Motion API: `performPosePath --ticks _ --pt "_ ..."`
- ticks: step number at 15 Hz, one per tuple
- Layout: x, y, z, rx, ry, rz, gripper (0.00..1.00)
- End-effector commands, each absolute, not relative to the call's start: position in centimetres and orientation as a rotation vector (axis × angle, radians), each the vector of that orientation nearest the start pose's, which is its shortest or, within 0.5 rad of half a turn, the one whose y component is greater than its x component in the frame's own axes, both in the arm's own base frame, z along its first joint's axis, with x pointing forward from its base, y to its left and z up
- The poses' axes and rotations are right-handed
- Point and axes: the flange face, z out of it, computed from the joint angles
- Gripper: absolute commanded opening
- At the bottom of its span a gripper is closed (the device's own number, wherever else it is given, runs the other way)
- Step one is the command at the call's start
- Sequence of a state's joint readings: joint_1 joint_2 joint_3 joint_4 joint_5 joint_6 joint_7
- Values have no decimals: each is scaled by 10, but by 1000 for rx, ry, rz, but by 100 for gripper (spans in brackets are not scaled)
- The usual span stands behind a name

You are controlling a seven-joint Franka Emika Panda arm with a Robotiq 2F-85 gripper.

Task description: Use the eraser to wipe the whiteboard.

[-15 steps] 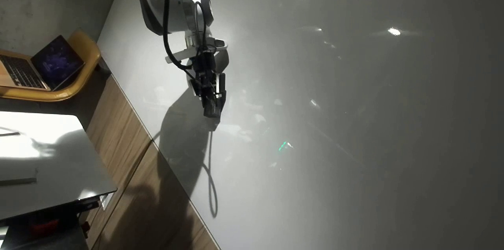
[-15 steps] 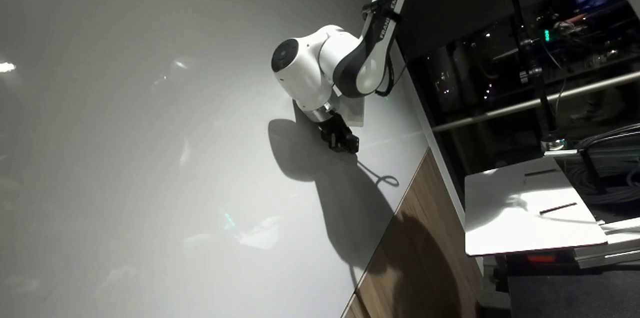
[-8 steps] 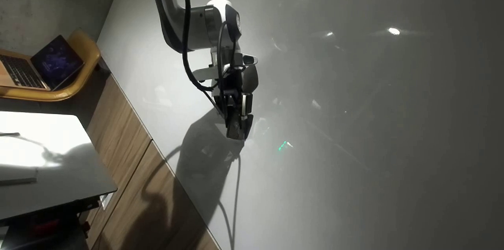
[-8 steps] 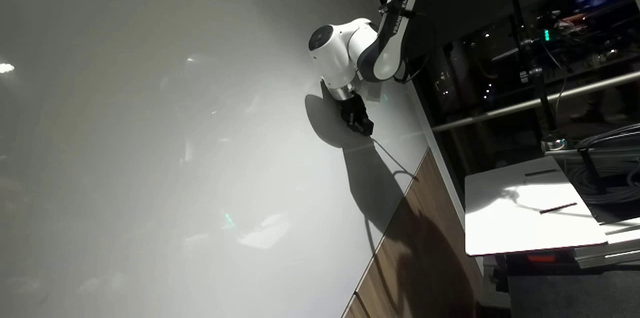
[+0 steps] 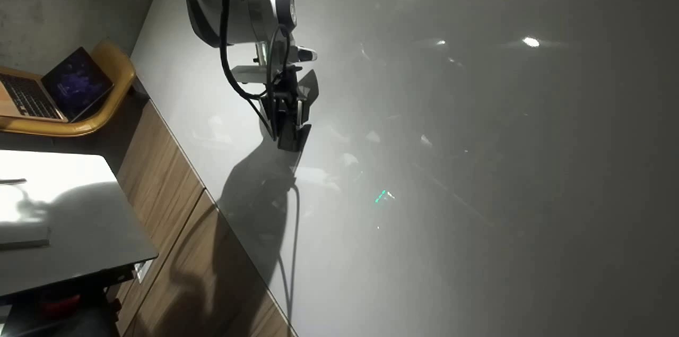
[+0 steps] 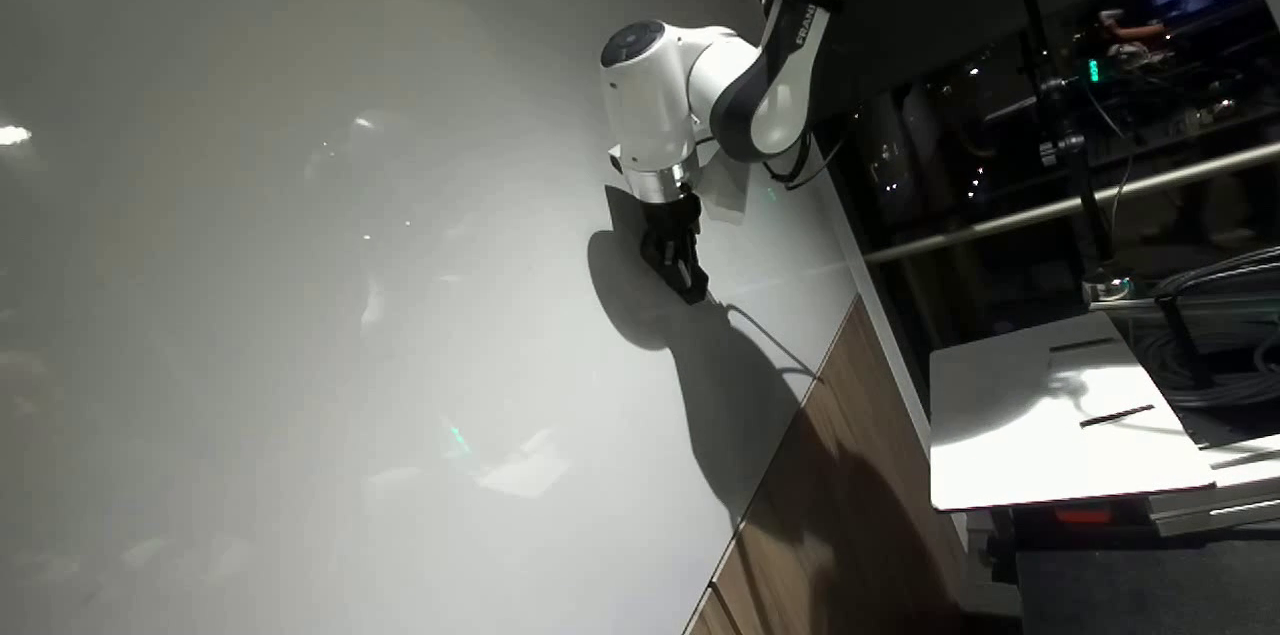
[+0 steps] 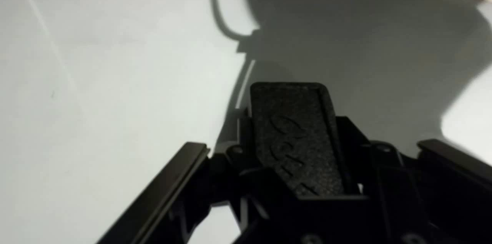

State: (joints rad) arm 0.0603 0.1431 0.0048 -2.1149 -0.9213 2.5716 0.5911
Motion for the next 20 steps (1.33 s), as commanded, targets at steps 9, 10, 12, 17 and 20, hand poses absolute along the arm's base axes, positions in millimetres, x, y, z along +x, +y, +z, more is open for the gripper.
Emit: performPosePath --ticks 9,10,12,17,20 --pt "588 73 407 -3406 -534 -978 30" --pt "588 63 399 -3415 -524 -959 30" --pt "585 46 387 -3424 -515 -940 30" --pt "582 -2 353 -3429 -507 -917 30" --pt "585 -15 341 -3424 -500 -915 30"
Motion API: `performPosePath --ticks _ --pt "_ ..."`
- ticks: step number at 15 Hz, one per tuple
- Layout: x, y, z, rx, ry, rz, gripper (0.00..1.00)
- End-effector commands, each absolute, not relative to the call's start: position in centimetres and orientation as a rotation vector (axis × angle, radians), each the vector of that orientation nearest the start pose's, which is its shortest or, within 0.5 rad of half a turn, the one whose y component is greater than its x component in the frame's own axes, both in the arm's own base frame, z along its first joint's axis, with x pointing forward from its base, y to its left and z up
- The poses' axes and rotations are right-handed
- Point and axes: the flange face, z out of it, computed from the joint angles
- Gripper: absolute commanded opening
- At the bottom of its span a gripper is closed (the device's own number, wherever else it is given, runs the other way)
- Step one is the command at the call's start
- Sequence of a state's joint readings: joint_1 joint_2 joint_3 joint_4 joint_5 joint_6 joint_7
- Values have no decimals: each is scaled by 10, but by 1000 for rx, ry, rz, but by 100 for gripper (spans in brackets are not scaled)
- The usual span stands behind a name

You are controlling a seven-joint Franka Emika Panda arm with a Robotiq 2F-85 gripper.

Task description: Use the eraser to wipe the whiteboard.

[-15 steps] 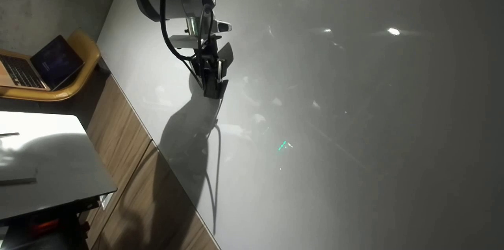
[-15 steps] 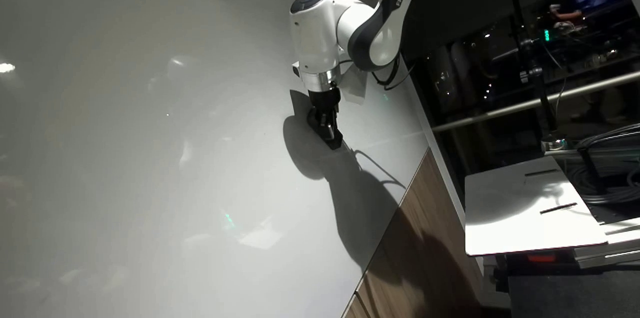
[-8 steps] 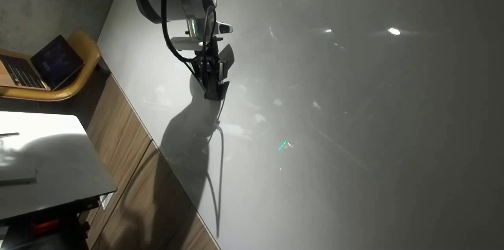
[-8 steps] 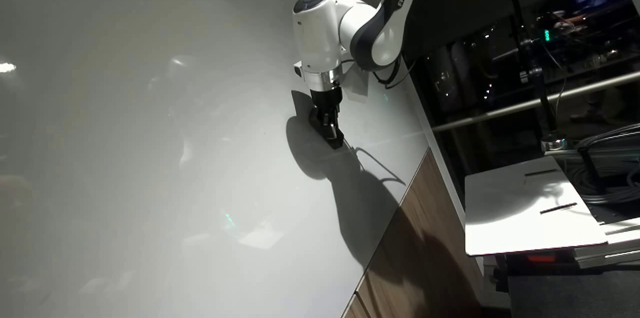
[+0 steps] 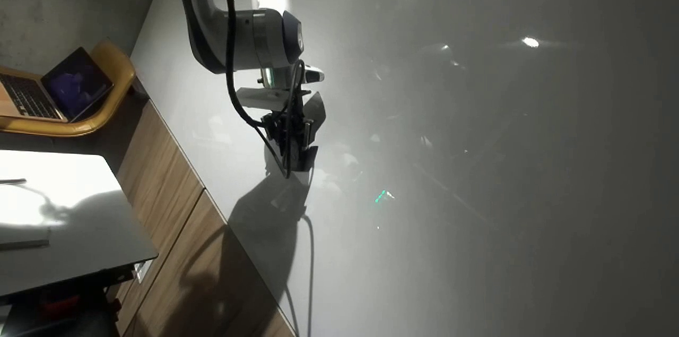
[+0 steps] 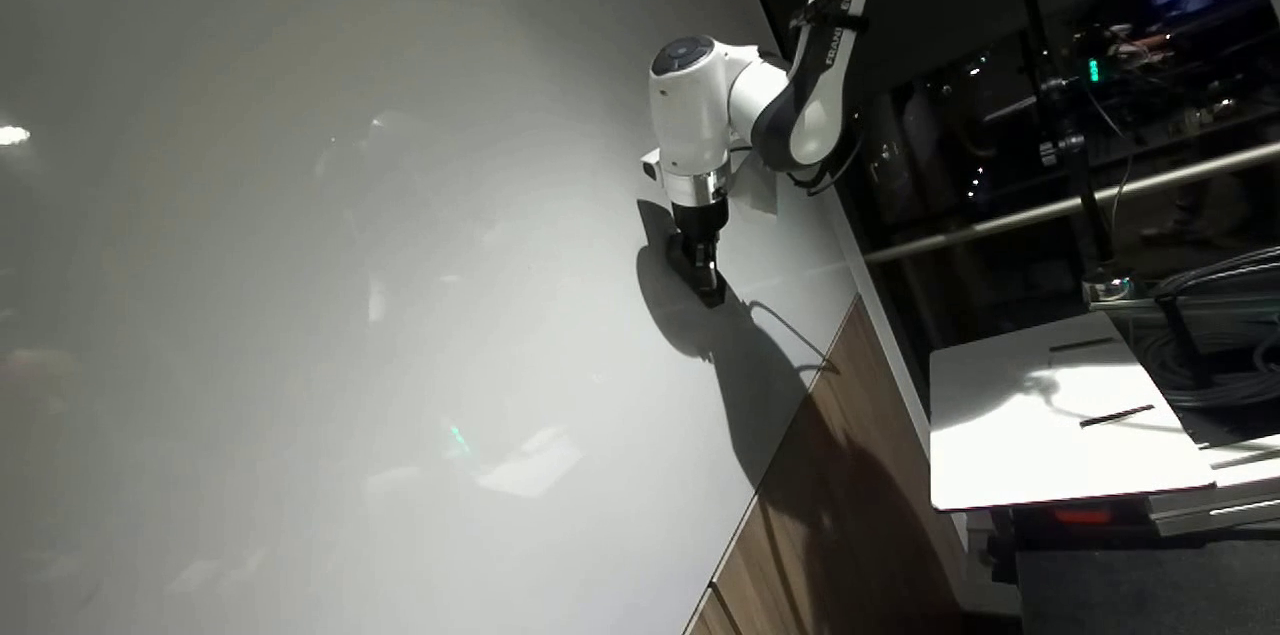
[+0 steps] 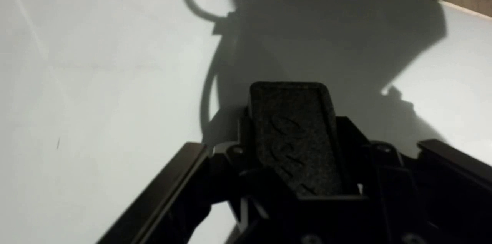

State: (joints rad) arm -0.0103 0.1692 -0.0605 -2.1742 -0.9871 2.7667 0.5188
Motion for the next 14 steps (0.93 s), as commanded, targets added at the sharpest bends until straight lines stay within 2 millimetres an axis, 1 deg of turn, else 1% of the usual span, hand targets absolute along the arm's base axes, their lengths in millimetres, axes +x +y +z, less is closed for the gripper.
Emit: performPosePath --ticks 1,2,3,5,7,8,9,10,11,13,14 --pt "585 -15 339 -3425 -506 -909 30" --pt "585 -14 337 -3421 -508 -903 30" --pt "583 -8 336 -3418 -512 -890 30" --pt "574 13 330 -3408 -556 -841 30" --pt "556 34 306 -3414 -579 -638 30" --pt "543 39 294 -3410 -580 -509 30" --pt "532 43 288 -3427 -570 -397 30" --pt "522 43 284 -3427 -566 -279 30" --pt "514 39 285 -3431 -551 -158 30" --pt "504 24 298 -3420 -503 87 30" --pt "501 9 307 -3407 -469 192 30"
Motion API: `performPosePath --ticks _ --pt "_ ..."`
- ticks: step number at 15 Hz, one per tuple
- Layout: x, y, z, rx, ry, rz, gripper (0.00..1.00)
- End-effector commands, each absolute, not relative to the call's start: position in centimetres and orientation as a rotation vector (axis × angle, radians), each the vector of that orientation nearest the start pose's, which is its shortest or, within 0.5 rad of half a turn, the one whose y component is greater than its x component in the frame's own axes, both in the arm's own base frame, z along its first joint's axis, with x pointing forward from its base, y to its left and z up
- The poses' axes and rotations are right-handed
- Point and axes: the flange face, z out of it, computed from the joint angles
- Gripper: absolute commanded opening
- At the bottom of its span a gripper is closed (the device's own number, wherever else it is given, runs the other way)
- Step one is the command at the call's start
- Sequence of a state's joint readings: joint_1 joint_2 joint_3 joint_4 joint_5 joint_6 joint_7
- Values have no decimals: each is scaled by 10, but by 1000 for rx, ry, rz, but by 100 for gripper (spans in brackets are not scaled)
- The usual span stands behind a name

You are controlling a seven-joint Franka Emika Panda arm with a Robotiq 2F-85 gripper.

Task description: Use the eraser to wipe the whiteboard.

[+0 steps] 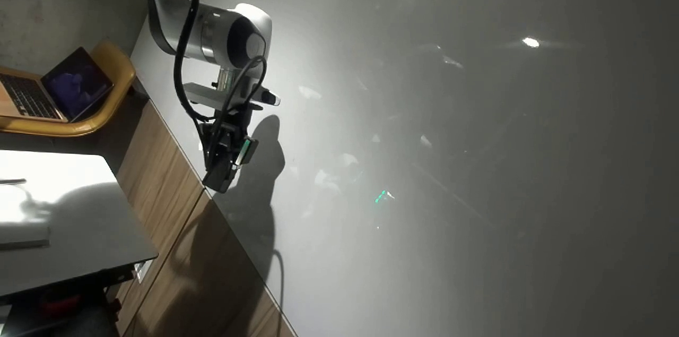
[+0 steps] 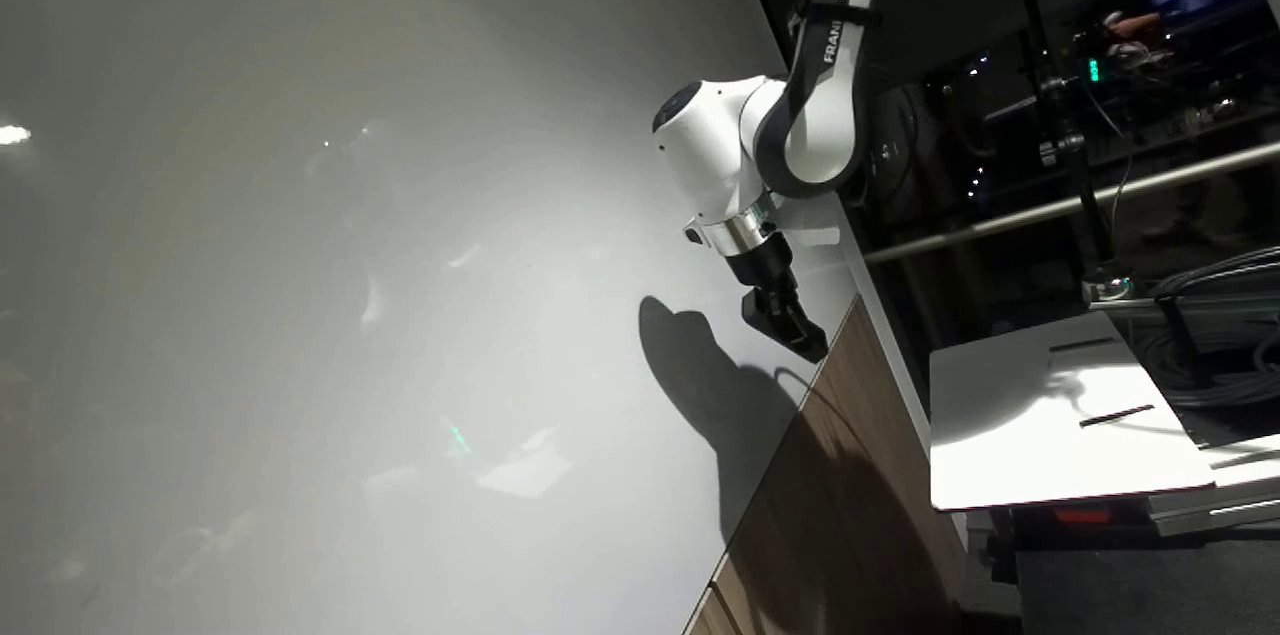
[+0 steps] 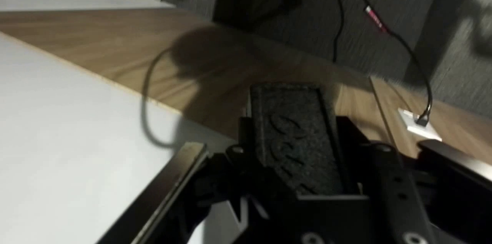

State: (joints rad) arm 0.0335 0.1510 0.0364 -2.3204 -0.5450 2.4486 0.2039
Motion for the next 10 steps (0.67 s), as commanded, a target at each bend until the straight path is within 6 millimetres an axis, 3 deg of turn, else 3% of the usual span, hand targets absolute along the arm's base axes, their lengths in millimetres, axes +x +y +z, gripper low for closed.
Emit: performPosePath --ticks 1,3,5,10 --pt "500 -3 319 -3398 -440 281 30" --pt "496 -28 341 -3343 -414 422 30" --pt "492 -42 344 -3262 -429 515 30" --pt "483 -38 308 -3128 -477 688 30"
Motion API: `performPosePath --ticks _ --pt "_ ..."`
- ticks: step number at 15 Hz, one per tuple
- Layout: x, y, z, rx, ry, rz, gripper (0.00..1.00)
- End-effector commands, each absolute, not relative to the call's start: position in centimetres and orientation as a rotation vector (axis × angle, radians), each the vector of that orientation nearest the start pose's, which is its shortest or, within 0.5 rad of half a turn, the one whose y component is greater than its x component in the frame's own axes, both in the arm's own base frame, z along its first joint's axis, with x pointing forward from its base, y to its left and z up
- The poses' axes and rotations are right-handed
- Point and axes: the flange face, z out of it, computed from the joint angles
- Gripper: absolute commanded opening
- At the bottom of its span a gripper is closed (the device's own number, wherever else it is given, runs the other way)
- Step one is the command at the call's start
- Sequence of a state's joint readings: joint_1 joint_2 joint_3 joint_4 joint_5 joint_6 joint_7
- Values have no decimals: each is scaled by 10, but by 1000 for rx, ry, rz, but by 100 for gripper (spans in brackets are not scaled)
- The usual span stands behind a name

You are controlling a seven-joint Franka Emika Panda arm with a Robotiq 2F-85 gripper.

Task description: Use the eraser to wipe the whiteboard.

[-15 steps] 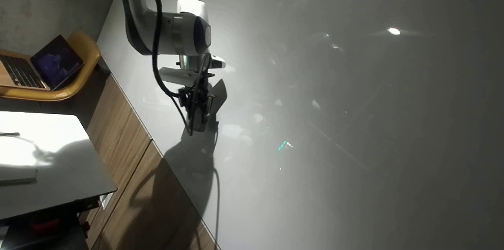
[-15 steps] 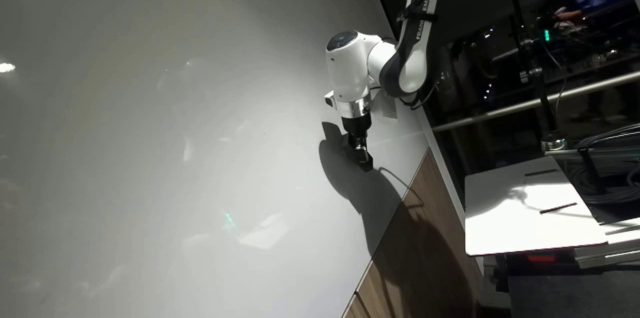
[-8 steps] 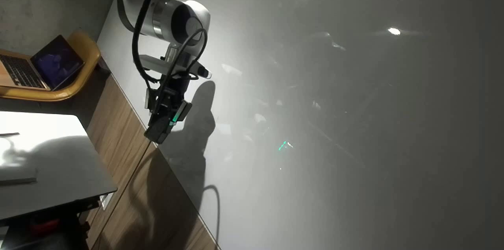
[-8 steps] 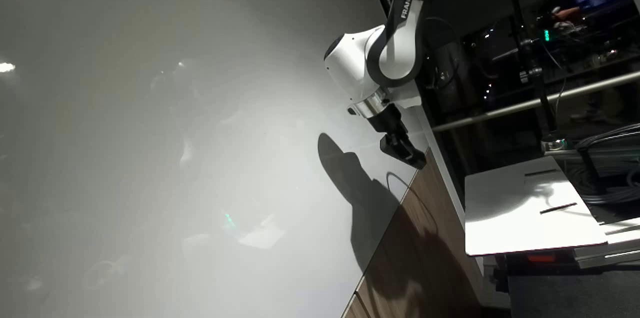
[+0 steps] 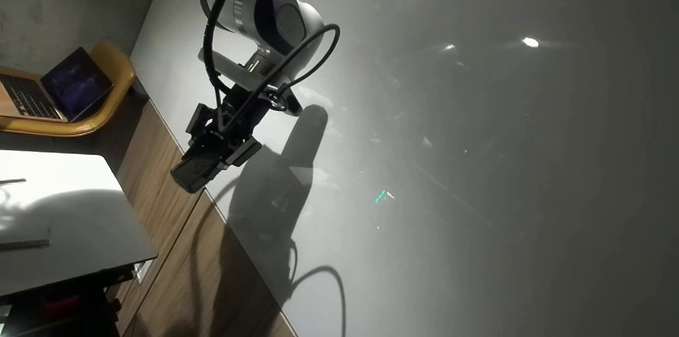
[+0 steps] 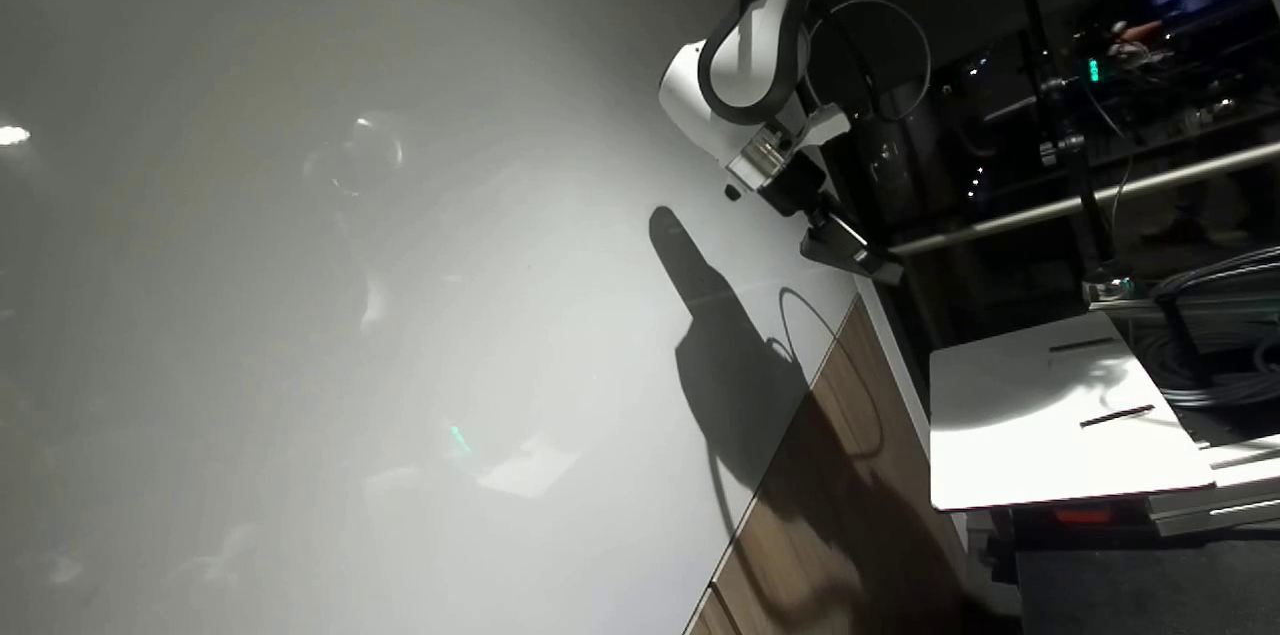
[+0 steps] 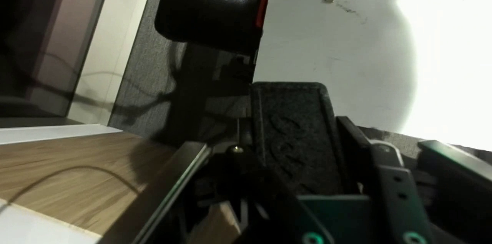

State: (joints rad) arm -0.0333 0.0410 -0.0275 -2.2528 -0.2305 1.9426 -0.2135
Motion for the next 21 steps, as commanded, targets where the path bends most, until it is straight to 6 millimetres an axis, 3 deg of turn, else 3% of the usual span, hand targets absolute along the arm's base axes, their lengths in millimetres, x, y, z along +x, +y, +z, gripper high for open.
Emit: performPosePath --ticks 1,6,11,13,18,21 --pt "483 -35 302 -3112 -493 716 30" --pt "475 -13 256 -3036 -510 920 30" --pt "459 32 201 -2942 -552 1105 30" --pt "458 41 184 -2932 -538 1159 30" --pt "456 37 149 -2910 -443 1273 30" --pt "459 29 142 -2889 -392 1316 30"
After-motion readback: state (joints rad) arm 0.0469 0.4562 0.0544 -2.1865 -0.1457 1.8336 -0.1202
